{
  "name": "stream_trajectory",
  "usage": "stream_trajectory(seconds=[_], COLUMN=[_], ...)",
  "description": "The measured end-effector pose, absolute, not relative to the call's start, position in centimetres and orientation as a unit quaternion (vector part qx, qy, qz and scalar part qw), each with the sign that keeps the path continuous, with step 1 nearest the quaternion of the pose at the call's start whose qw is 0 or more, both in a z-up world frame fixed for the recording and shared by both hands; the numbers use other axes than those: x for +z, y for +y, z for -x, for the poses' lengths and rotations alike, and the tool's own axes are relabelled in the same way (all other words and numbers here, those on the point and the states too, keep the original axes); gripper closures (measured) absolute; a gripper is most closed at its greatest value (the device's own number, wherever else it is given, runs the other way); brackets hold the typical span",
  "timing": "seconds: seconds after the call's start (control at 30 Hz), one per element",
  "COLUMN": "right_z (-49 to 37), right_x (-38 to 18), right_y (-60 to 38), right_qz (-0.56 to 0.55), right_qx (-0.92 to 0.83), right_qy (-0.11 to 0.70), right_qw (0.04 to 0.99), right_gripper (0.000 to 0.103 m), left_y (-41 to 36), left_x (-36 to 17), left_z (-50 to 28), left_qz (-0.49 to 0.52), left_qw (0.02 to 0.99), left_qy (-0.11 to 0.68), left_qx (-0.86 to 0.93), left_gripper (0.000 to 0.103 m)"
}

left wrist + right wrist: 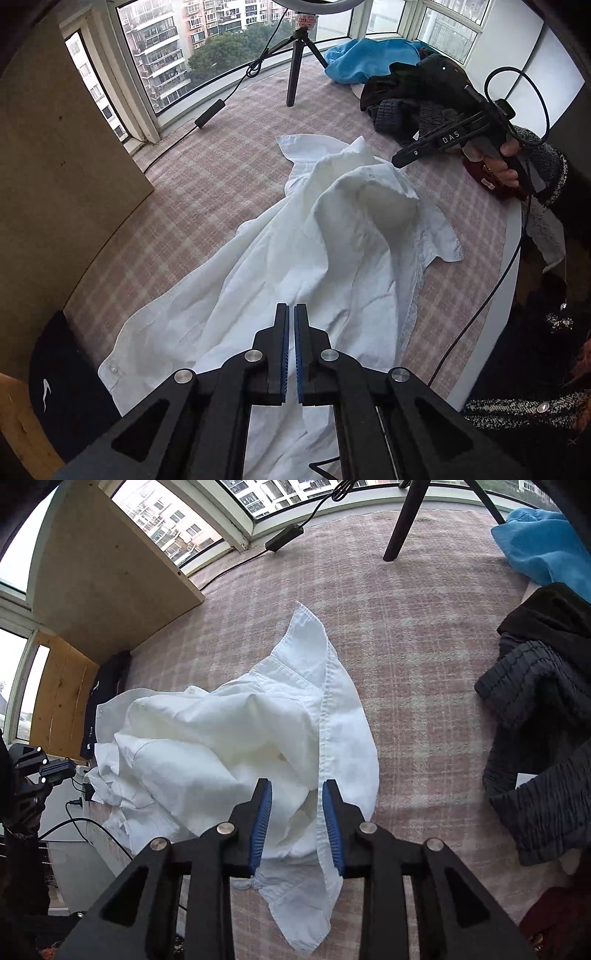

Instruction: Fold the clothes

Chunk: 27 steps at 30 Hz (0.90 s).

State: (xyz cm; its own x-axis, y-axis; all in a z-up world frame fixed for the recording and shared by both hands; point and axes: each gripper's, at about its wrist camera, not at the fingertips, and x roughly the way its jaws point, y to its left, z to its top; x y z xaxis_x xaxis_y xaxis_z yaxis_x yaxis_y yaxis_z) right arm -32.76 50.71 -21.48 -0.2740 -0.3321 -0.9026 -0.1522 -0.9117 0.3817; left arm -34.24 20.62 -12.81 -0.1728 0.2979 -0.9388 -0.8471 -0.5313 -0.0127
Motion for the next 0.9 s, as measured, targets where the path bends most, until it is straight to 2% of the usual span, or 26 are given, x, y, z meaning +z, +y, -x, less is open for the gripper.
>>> stream_trajectory(seconds=[0.03,0.07,0.13,0.23,0.27,0.33,0.43,0.47,0.5,0.53,0.57,0.7,0.73,0.77,0.8,0.83,0.9], right_z=[32.7,32.6,32.3,31.8,31.8,32.1,32.8,33.1,33.3,33.5,33.7,33.6,33.4,33.1,32.8,32.5,32.3], right_x=[-21.9,-22.4,-23.1,-23.5,-23.4,-23.1,-23.2,-23.3,-23.5,-23.7,-24.0,-25.3,-25.5,-25.6,-25.6,-25.5,-25.4], right_y=[51.0,51.6,52.2,52.1,51.8,50.7,49.7,49.6,49.5,49.5,49.5,50.7,51.5,52.5,53.5,54.4,55.4], right_qz=[-0.603,-0.607,-0.611,-0.607,-0.606,-0.602,-0.602,-0.604,-0.606,-0.608,-0.61,-0.627,-0.627,-0.626,-0.623,-0.62,-0.615], right_qx=[-0.772,-0.772,-0.768,-0.768,-0.77,-0.779,-0.787,-0.787,-0.786,-0.785,-0.784,-0.775,-0.773,-0.77,-0.767,-0.764,-0.764], right_qy=[-0.194,-0.188,-0.19,-0.202,-0.197,-0.173,-0.133,-0.125,-0.118,-0.116,-0.114,-0.085,-0.095,-0.122,-0.15,-0.178,-0.193], right_qw=[0.041,0.021,0.009,0.024,0.029,0.032,0.026,0.024,0.022,0.023,0.025,-0.001,-0.006,-0.002,0.001,0.002,0.002], right_gripper=[0.067,0.065,0.064,0.063,0.06,0.052,0.051,0.051,0.051,0.051,0.051,0.051,0.06,0.082,0.091,0.096,0.096], left_y=[21.1,21.9,23.8,26.6,27.6,29.4,31.2,31.8,32.2,32.5,32.6,31.3,30.9,30.4,30.0,29.7,29.2], left_x=[-13.0,-13.0,-13.3,-14.0,-14.4,-15.5,-17.7,-18.5,-19.3,-19.9,-20.3,-19.4,-19.0,-18.5,-18.1,-17.8,-17.6], left_z=[34.1,33.9,33.7,33.5,33.6,34.1,36.2,36.8,37.4,37.8,37.9,37.0,36.8,36.7,36.7,36.7,36.7], left_qz=[0.501,0.493,0.478,0.456,0.452,0.445,0.466,0.477,0.491,0.501,0.506,0.487,0.483,0.481,0.482,0.482,0.482], left_qw=[0.401,0.406,0.419,0.439,0.442,0.448,0.459,0.462,0.463,0.462,0.461,0.485,0.489,0.489,0.488,0.488,0.494], left_qy=[0.278,0.291,0.32,0.361,0.374,0.398,0.395,0.388,0.381,0.375,0.372,0.365,0.362,0.358,0.352,0.347,0.338], left_qx=[0.715,0.712,0.702,0.685,0.679,0.665,0.645,0.639,0.632,0.628,0.627,0.628,0.63,0.634,0.637,0.639,0.64], left_gripper=[0.085,0.07,0.053,0.049,0.048,0.048,0.048,0.051,0.061,0.092,0.101,0.101,0.101,0.101,0.101,0.101,0.101])
